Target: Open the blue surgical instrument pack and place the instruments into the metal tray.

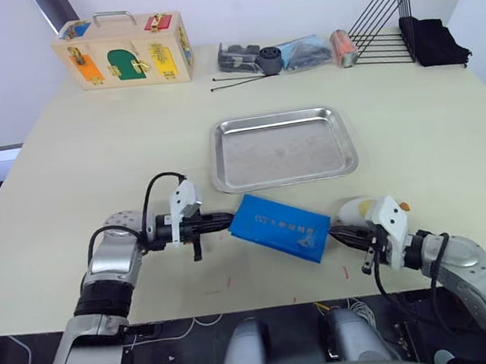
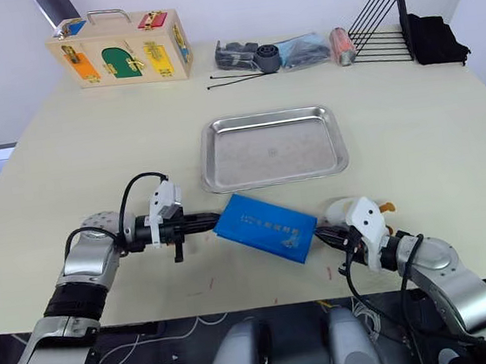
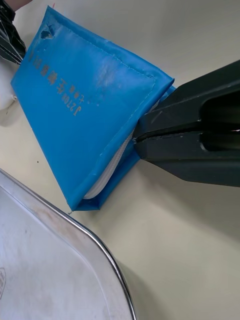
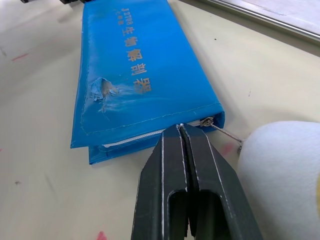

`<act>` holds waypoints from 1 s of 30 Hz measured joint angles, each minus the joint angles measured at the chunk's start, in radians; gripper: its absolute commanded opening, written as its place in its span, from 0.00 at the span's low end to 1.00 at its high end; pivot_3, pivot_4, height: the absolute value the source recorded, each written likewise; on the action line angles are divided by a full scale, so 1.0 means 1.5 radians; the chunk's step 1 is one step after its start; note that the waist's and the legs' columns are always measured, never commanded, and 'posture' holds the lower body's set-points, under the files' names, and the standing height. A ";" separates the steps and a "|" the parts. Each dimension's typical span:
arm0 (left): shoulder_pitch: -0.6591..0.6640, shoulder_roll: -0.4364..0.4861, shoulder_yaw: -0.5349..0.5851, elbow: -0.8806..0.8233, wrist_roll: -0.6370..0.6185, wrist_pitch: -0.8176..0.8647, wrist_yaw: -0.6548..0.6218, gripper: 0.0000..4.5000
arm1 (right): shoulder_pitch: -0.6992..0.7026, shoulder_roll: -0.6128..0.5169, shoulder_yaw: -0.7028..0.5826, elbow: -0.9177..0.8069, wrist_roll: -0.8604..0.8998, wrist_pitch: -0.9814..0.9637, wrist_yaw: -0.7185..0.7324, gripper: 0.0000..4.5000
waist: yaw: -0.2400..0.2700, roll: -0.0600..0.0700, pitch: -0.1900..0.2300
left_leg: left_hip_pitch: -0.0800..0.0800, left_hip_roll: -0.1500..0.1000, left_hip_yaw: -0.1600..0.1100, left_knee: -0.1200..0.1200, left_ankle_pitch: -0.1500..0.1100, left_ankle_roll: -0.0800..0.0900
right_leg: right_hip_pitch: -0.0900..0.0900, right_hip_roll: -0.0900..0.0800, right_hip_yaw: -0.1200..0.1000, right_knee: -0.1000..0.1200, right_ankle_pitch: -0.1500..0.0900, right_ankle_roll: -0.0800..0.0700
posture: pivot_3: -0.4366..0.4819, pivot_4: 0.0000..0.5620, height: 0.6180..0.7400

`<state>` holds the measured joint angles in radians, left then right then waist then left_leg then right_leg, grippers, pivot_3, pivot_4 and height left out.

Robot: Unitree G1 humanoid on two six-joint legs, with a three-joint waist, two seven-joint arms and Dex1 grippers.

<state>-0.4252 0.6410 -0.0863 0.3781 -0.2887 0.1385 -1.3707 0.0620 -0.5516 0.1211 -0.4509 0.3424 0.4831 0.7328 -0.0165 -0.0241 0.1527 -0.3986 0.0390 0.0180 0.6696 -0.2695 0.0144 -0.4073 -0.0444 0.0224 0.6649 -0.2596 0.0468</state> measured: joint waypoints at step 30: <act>0.034 -0.013 0.012 -0.027 -0.004 -0.009 0.018 0.01 | -0.047 0.004 0.028 0.025 -0.002 0.039 0.039 0.00 | -0.001 0.000 0.000 | 0.000 0.000 0.000 0.000 0.000 0.000 | 0.000 0.000 0.000 0.000 0.000 0.000 | 0.48 0.27 1.00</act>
<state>-0.3742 0.6218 -0.0680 0.3375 -0.2947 0.1257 -1.3436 -0.0086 -0.5457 0.1632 -0.4129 0.3387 0.5416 0.7920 -0.0178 -0.0241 0.1524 -0.3979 0.0390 0.0179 0.6697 -0.2696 0.0144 -0.4073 -0.0442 0.0226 0.6653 -0.2596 0.0468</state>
